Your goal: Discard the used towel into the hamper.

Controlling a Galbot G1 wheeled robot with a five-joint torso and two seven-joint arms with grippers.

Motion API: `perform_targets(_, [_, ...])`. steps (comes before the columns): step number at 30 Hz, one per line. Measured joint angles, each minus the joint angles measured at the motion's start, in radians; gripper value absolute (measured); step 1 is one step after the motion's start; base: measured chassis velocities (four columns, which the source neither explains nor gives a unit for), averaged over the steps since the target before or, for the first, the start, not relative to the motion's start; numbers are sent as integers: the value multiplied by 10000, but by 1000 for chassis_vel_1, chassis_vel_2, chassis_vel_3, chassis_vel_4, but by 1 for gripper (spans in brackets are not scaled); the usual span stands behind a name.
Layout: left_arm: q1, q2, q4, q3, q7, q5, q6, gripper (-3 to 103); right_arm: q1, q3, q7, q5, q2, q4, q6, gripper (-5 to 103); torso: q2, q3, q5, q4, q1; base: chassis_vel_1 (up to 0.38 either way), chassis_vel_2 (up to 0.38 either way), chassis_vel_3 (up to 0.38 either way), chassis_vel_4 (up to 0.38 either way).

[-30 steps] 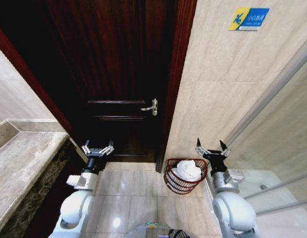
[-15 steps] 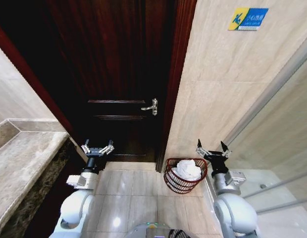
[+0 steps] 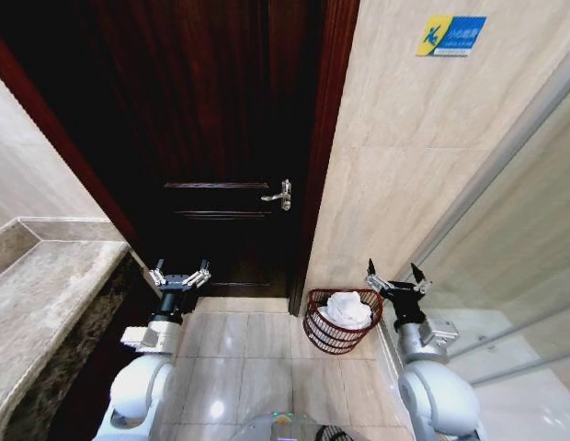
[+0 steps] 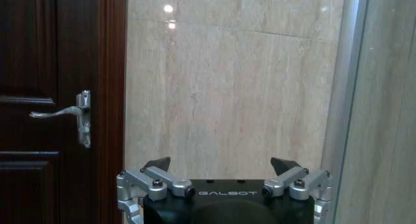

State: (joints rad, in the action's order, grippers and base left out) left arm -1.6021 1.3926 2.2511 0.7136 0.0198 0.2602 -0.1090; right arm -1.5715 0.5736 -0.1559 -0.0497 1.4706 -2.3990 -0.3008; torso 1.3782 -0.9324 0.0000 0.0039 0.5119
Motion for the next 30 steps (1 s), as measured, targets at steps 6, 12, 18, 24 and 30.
perform_targets(6, [-43,23,18,-5,-10,-20,-38,100,-83,77,25,-8,-8,-32,52,100,-1,1,0,0,0,0,0,0,0])
perform_targets(12, [-66,18,39,-3,-42,-22,-61,100,-121,78,27,-10,9,-41,110,100,-2,1,0,0,0,0,0,0,0])
perform_targets(18, [-98,9,39,5,-42,-23,-91,100,-144,75,29,-8,20,-41,153,100,-3,1,0,0,-1,33,-48,-42,47])
perform_targets(24, [-101,21,9,-6,-28,-40,-164,100,-165,116,31,-12,17,-12,194,100,-3,2,1,0,-1,23,-26,-19,22])
perform_targets(30, [-104,31,8,-6,1,-63,-223,100,-198,131,37,-34,27,11,241,100,-3,2,0,0,-2,52,-40,-44,39])
